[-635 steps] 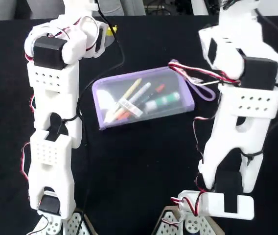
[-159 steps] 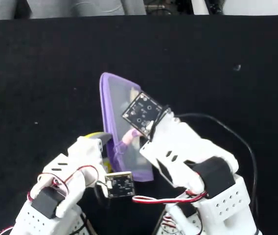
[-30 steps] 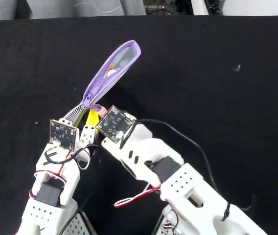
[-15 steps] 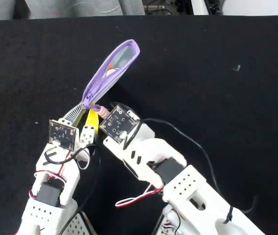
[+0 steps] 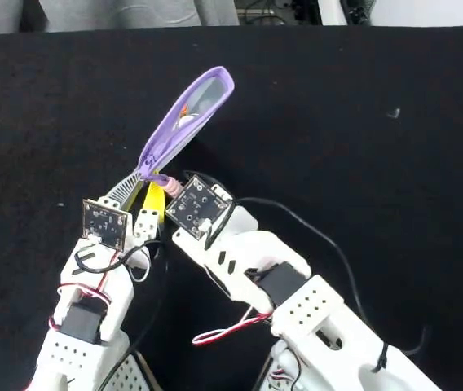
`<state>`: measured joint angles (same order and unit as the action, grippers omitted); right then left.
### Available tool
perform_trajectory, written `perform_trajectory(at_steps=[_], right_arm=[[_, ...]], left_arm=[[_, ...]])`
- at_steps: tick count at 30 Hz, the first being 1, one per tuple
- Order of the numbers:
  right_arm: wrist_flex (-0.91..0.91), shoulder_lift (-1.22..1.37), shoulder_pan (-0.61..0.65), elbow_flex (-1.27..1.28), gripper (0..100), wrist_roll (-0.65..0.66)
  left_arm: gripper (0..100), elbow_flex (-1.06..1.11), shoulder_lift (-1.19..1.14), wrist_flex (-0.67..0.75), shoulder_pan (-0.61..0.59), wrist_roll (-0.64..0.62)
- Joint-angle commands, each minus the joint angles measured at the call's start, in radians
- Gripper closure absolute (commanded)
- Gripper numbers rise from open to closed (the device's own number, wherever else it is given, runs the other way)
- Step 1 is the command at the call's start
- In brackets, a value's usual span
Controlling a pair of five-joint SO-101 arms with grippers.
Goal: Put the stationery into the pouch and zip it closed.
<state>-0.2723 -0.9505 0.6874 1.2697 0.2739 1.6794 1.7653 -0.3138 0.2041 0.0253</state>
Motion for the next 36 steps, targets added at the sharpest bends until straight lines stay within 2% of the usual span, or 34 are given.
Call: perform_trajectory(at_steps=[1,13,28,30,34,36], right_arm=[[-0.006,-0.031,-0.011,-0.021,82.3,0.005],[-0.044,-0.289,0.043,0.077,82.5,0.006],[-0.014,-0.019,0.041,-0.061,82.6,0.006],[-0.014,-0.018,0.041,-0.064,85.3,0.008],[-0.014,-0.018,0.041,-0.064,97.8,0.008],[-0.017,-0.018,0.041,-0.065,97.5,0.008]], left_arm=[[97,0.019,0.008,0.032,0.004,-0.012],[97,0.019,0.008,0.032,0.004,-0.012],[97,0.018,0.008,0.028,-0.025,-0.012],[97,0.018,0.008,0.028,-0.025,-0.012],[97,0.018,0.008,0.028,-0.025,-0.012],[97,0.018,0.008,0.031,-0.025,-0.012]])
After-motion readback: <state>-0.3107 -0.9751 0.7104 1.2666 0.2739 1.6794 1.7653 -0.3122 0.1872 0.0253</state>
